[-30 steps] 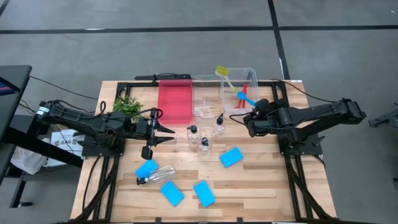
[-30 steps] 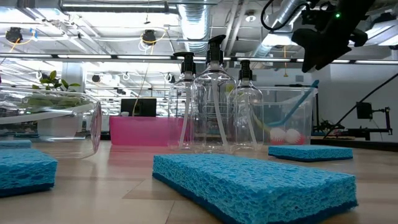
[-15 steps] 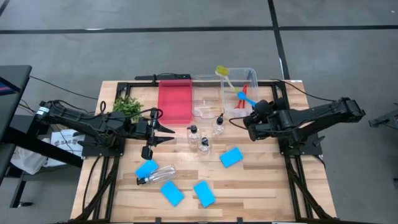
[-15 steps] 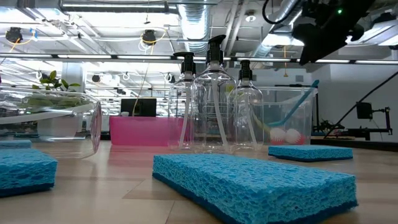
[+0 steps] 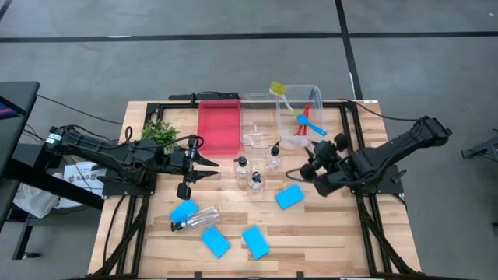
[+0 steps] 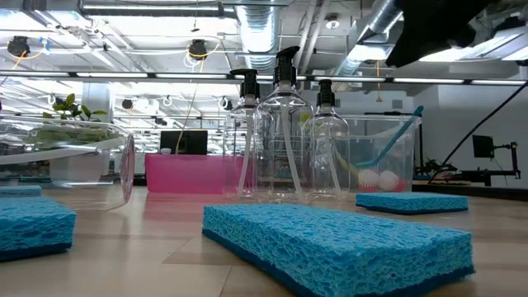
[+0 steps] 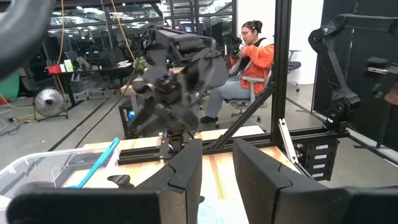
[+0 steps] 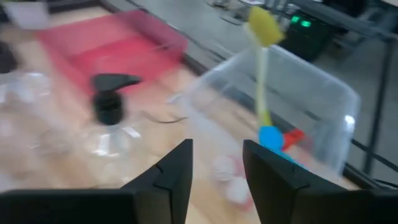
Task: Pick & Place Kitchen Sink Supplies
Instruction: Put the blue sponge into the red bin
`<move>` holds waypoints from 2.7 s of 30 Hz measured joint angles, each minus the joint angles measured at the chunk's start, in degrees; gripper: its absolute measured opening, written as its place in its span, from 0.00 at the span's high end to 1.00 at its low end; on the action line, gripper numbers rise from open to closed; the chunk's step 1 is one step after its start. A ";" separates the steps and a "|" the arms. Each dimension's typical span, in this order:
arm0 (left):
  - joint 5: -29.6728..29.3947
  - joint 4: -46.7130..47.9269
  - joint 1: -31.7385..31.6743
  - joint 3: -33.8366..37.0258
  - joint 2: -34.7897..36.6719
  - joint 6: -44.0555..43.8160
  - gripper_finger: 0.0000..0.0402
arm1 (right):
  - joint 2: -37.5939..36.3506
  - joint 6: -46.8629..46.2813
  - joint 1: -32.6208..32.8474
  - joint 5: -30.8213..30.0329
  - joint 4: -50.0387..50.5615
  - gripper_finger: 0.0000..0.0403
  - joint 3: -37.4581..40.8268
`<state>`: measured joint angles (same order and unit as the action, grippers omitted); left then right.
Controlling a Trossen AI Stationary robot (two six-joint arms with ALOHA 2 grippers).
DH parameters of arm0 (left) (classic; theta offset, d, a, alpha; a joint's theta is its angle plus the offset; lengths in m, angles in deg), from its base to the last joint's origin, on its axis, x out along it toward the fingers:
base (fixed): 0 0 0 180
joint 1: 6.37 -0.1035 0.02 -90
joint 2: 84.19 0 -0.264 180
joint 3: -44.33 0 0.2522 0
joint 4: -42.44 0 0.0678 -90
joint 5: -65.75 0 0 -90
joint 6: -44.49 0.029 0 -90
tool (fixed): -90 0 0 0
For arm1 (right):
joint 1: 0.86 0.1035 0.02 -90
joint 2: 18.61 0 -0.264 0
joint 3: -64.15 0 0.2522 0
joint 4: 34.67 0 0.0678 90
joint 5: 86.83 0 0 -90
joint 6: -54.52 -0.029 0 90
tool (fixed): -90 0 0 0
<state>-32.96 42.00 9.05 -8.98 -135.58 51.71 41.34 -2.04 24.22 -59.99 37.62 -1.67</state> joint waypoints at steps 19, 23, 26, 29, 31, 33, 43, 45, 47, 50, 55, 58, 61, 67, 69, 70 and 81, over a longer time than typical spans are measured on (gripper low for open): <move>0.00 0.00 0.01 0.00 0.00 0.00 0.77 | 25.64 -1.31 9.84 2.08 -17.21 0.70 0.00; 0.01 0.02 0.01 0.00 0.01 0.00 0.77 | 31.96 -6.70 9.64 6.00 -17.45 0.70 0.00; 0.02 0.00 0.00 0.00 0.02 0.00 0.77 | 35.73 -9.75 9.30 9.91 -17.51 0.70 -0.02; 0.00 0.02 0.00 0.00 0.02 0.00 0.77 | 38.99 -11.03 8.85 14.07 -18.24 0.70 -0.02; 0.01 0.02 0.01 0.00 0.01 0.00 0.77 | 40.94 -10.62 8.57 16.13 -19.45 0.70 -0.04; 0.00 0.01 0.00 0.00 0.01 0.00 0.77 | 42.61 -8.98 7.96 17.75 -20.86 0.70 -0.11; 0.01 0.00 0.00 0.00 0.02 0.00 0.77 | 47.36 -3.03 4.61 23.39 -28.23 0.70 -0.26; 0.02 0.01 0.02 0.00 0.02 0.00 0.77 | 47.29 -3.03 4.42 23.22 -28.26 0.70 -0.22; 0.00 0.00 0.00 0.00 0.02 0.00 0.77 | 47.04 -3.00 4.42 23.21 -27.69 0.70 -0.50; 0.00 0.00 0.00 0.00 0.02 0.00 0.77 | 45.82 -2.89 4.53 22.17 -27.43 0.70 -0.48; 0.01 0.02 0.01 0.00 0.02 0.00 0.77 | 40.71 -2.86 5.08 21.17 -26.20 0.70 -0.27; 0.01 0.02 0.02 0.00 0.02 0.00 0.77 | 37.19 -2.84 6.45 18.18 -26.24 0.70 -0.22; 0.02 0.00 0.00 0.00 0.02 0.00 0.77 | 33.88 -2.85 8.72 13.29 -26.57 0.70 -0.24; 0.02 0.01 0.02 0.00 0.02 0.00 0.77 | 30.00 -2.86 13.03 8.72 -29.59 0.70 -0.26; 0.00 0.00 0.00 0.00 0.02 0.00 0.77 | 29.55 -2.84 14.14 8.94 -30.50 0.70 -0.28; 0.00 0.01 0.00 0.00 0.02 0.00 0.77 | 29.52 -2.86 14.49 9.26 -30.87 0.70 -0.28; 0.00 0.00 0.01 0.00 0.02 0.00 0.77 | 35.96 -5.42 11.70 22.33 -32.51 0.66 -0.37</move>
<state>-32.96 42.00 9.06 -8.98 -135.56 51.71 77.29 -7.46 35.92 -37.66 5.11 -2.04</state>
